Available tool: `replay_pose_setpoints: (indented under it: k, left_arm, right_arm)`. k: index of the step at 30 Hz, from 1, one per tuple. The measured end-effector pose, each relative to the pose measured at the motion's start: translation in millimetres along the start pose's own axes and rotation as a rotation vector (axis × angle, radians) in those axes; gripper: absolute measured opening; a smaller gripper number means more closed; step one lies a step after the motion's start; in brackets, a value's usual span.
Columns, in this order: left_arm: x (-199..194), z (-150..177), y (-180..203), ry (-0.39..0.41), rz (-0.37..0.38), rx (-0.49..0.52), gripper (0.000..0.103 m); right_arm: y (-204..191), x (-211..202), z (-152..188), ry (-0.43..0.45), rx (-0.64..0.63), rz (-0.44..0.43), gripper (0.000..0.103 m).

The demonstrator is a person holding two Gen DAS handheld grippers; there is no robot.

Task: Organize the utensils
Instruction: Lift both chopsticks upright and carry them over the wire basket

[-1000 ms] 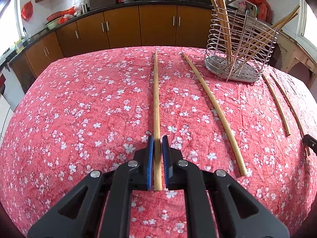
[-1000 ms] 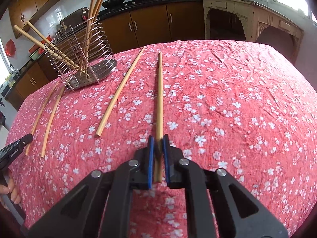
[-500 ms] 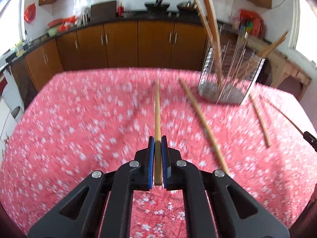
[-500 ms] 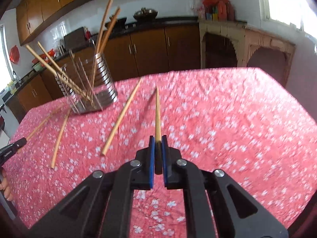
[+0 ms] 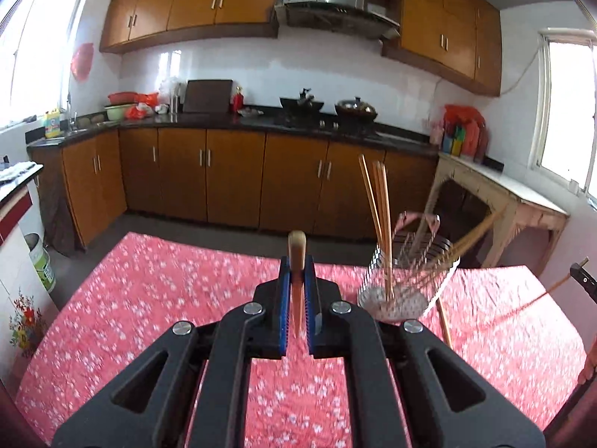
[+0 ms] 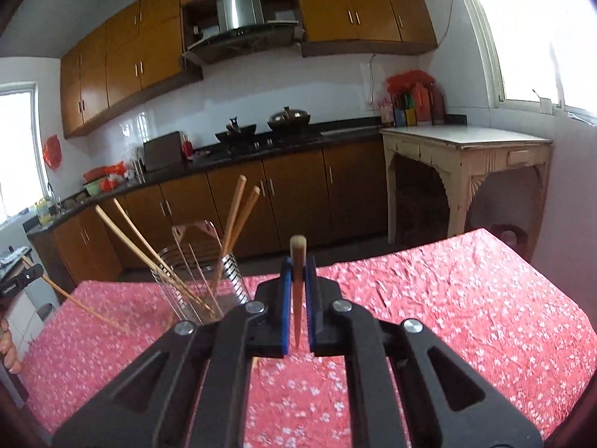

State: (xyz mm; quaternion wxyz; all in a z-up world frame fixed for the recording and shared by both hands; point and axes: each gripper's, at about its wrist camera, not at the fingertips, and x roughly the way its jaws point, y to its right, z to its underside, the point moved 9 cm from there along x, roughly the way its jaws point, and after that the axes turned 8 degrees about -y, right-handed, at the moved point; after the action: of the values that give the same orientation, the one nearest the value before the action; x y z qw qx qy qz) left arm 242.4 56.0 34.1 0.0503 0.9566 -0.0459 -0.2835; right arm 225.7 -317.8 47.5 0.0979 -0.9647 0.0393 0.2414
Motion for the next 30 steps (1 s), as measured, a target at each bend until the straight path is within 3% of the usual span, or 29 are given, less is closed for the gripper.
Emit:
replay_pose_setpoints:
  k: [15, 23, 30]
  left_arm:
    - [0.0, -22.6, 13.2, 0.025, -0.011, 0.011, 0.007]
    - [-33.8, -85.7, 53.5, 0.117, 0.085, 0.018, 0.007]
    - [-45.4, -132.5, 96.8, 0.194, 0.141, 0.007, 0.007]
  right_arm:
    - [-23.3, -6.9, -38.8, 0.040, 0.002, -0.082, 0.008]
    - [-47.5, -36.4, -111.6, 0.131, 0.049, -0.247, 0.008]
    - [-74.1, -10.4, -144.8, 0.147, 0.034, -0.256, 0.008]
